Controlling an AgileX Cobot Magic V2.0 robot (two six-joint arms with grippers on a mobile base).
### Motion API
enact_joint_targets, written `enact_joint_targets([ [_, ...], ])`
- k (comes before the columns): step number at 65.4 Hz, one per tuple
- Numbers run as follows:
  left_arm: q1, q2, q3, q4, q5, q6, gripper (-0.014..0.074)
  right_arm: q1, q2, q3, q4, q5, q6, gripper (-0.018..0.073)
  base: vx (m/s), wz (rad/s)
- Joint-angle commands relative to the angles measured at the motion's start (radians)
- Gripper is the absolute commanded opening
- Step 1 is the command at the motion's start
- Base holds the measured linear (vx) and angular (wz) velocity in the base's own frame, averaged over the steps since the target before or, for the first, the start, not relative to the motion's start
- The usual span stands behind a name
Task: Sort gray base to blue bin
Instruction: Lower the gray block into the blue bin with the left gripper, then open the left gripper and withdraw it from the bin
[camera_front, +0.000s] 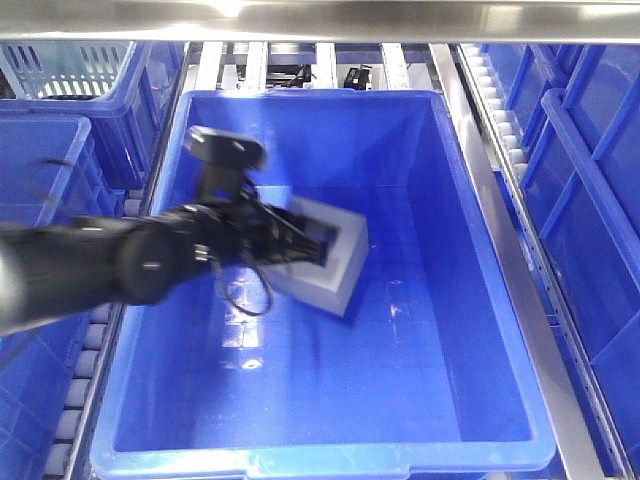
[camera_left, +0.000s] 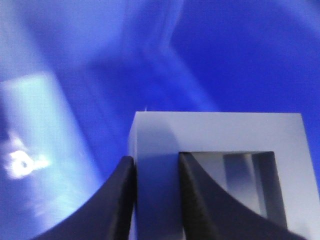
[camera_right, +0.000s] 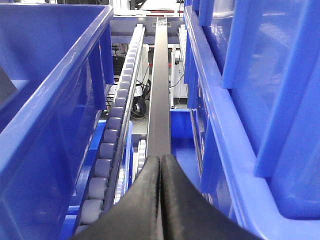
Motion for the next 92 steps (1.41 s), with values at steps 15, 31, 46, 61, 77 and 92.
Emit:
enact_joint_targets([
  [15,-0.007,0.072,-0.045,-0.012,-0.107,-0.005,0.0085,-0.005,-0.012,0.014,-0.006,-0.074,-0.005,-0.0009,0.0,0.0],
  [31,-0.007,0.085,-0.045,-0.012,-0.106,-0.005,0.0216,-0.005,-0.012,0.014,-0.006,-0.074,-0.005,-0.0009,0.0,0.0],
  [46,-0.007,0.056,-0.045,-0.012,-0.089,-0.005,0.0412,-0.005,-0.012,0.014,-0.006,-0.074,-0.005,-0.0009,0.0,0.0],
  [61,-0.007,-0.031,-0.041,0.017,-0.044,-0.005,0.0437,-0.005,-0.012,0.014,-0.006,-0.074,-0.005,-0.0009,0.0,0.0],
  [77,-0.007,-0.172,-0.016,0.056,0.086,-0.005,0.0437,-0.005,-0.012,0.014,-0.006,-0.074,-0.005,-0.0009,0.0,0.0],
  [92,-0.007,-0.401,0.208,0.058,0.015,-0.007,0.0426,-0.005,-0.012,0.014,-0.006,-0.074,-0.005,-0.0009,0.0,0.0],
])
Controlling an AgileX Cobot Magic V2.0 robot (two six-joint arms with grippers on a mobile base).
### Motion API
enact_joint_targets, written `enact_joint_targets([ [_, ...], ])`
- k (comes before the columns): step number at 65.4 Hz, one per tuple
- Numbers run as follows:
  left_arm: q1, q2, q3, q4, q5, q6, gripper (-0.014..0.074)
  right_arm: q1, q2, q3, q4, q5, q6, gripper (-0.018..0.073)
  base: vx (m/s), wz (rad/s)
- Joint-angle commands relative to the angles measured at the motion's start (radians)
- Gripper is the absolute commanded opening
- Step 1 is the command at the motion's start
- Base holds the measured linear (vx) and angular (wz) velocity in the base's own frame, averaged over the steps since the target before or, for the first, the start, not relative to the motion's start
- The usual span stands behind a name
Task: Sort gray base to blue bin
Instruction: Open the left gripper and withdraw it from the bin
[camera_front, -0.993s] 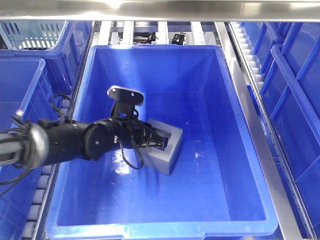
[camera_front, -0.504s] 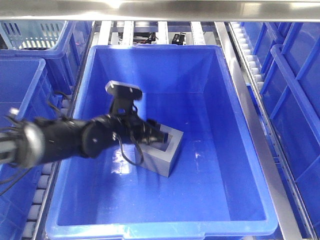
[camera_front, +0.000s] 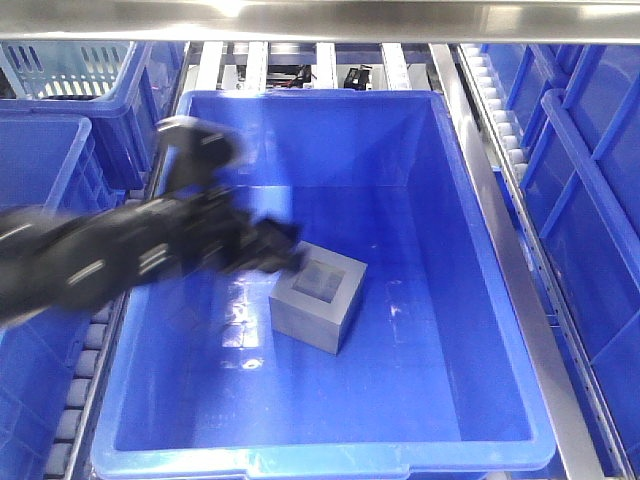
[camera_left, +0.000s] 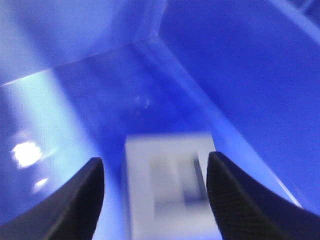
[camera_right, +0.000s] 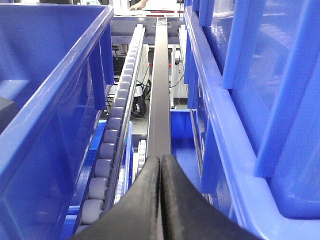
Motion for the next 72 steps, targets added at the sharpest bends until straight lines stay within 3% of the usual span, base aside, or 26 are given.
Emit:
enact_joint_targets([
  [1,-0.007,-0.148,0.069,-0.002,-0.099,-0.006,0.0426,-0.005,-0.012,0.014,-0.006,-0.074,-0.005,-0.0009,0.0,0.0],
  [21,-0.007,-0.593,0.36,-0.004,-0.117,-0.015,0.0426,-0.005,-0.012,0.014,-0.006,-0.074,-0.005,-0.0009,0.0,0.0],
  [49,-0.007,-1.227,0.534,0.006,0.128,0.023,0.0426,-0.005,-0.012,0.014,-0.006,-0.074,-0.005,-0.0009,0.0,0.0],
  [62,-0.007,-1.381,0.59,0.008,0.214,0.048,0.0422,-0.005,-0.012,0.014,-0.006,-0.074,-0.005,-0.0009,0.0,0.0],
  [72,-0.007,-1.405,0.606,0.006,0.201,0.048,0.0349,-0.005,-0.012,0.014,-0.006,-0.074,-0.005,-0.0009,0.0,0.0],
])
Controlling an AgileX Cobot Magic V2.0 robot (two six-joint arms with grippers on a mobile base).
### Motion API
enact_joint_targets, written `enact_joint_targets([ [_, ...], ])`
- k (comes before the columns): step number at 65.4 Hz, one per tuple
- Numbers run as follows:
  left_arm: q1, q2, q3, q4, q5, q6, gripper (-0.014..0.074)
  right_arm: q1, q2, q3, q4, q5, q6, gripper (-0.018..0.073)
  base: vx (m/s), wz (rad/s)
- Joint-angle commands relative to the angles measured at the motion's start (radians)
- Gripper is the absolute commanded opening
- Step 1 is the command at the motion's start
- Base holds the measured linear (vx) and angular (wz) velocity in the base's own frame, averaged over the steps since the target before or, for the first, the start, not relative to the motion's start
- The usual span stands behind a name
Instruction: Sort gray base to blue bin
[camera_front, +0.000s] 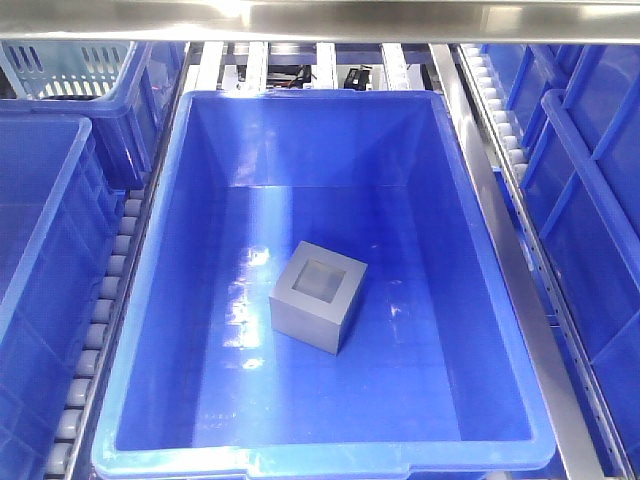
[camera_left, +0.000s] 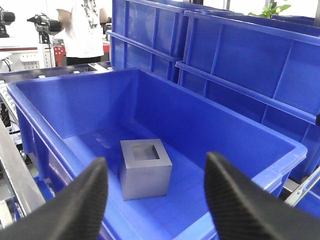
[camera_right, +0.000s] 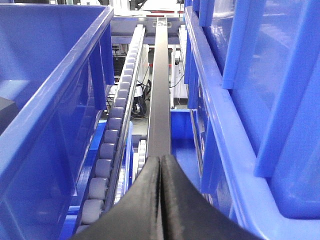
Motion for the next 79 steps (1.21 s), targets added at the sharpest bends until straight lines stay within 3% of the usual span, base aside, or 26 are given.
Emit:
enact_joint_targets([
  [1,-0.007,0.012,-0.019,-0.006,-0.072,0.004,0.0333,-0.005,-0.012,0.014,-0.006,-0.074,-0.005,-0.0009,0.0,0.0],
  [17,-0.007,0.012,-0.019,-0.006,-0.06,0.004,-0.0008,-0.005,-0.012,0.014,-0.006,-0.074,-0.005,-0.0009,0.0,0.0],
  [62,-0.002,0.012,-0.017,0.018,-0.082,0.004,-0.0007,-0.005,-0.012,0.014,-0.006,-0.074,-0.005,-0.0009,0.0,0.0],
  [68,0.055,0.012,-0.007,0.047,-0.094,0.004,-0.0007,-0.005,-0.012,0.014,-0.006,-0.074,-0.005,-0.0009,0.0,0.0],
  [79,0.253,0.012,0.095,0.109,-0.208,0.004,-0.0007,-0.005,-0.012,0.014,-0.006,-0.074,-0.005,-0.0009,0.0,0.0],
])
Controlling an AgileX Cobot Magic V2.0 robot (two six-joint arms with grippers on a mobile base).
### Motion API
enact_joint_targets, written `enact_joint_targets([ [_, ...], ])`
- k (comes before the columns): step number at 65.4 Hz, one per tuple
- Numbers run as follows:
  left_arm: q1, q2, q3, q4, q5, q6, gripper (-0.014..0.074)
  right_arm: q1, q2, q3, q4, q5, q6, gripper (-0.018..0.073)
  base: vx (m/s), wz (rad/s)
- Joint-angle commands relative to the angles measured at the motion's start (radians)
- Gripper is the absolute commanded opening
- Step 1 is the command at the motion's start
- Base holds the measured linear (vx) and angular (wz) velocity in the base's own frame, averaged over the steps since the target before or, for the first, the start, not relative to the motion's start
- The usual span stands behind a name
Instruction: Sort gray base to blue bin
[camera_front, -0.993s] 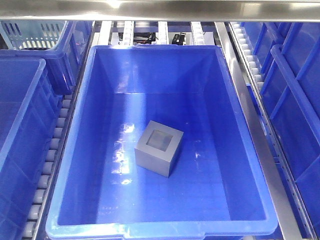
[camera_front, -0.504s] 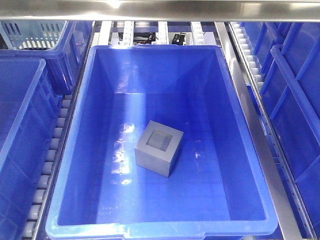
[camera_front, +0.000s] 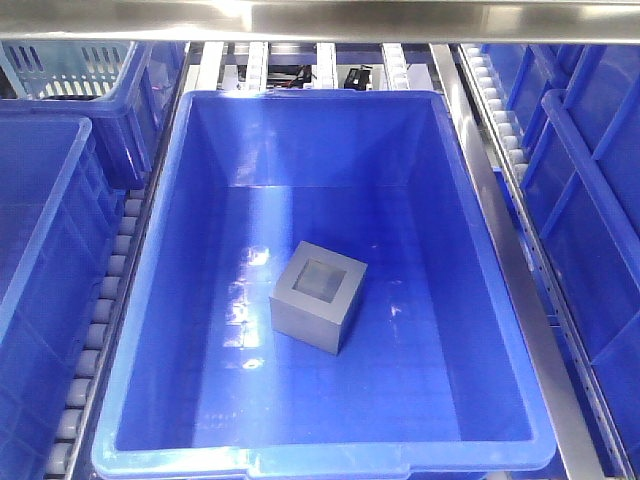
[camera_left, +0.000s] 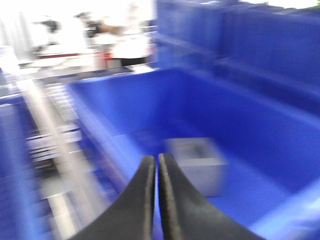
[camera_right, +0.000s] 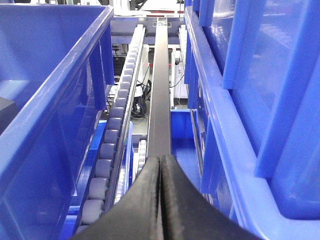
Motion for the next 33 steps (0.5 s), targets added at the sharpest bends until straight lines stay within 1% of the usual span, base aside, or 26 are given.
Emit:
enact_joint_targets([
  [1,0.102,0.015,0.043,0.035,-0.151,-0.001,-0.0007,-0.005,-0.012,0.014,-0.006,-0.074,-0.005,-0.0009,0.0,0.0],
  [9,0.229,0.015,0.136,0.046,-0.217,-0.002,-0.0007,-0.005,-0.012,0.014,-0.006,-0.074,-0.005,-0.0009,0.0,0.0],
  [16,0.301,0.013,0.206,0.046,-0.237,-0.011,-0.0007,-0.005,-0.012,0.014,-0.006,-0.074,-0.005,-0.0009,0.0,0.0],
  [22,0.345,-0.013,0.249,0.046,-0.244,-0.011,-0.0006,-0.005,-0.012,0.014,-0.006,-0.074,-0.005,-0.0009,0.0,0.0],
  [28,0.372,-0.071,0.301,0.046,-0.273,-0.012,-0.0006,-0.005,-0.012,0.014,-0.006,-0.074,-0.005,-0.0009,0.0,0.0],
  [31,0.382,-0.071,0.321,0.055,-0.31,-0.032,-0.0006,-0.005,-0.011,0.014,-0.006,-0.074,-0.005,-0.0009,0.0,0.0],
  [33,0.387,-0.067,0.317,0.072,-0.288,-0.058,-0.0006,-0.005,-0.011,0.014,-0.006,-0.074,-0.005,-0.0009,0.0,0.0],
])
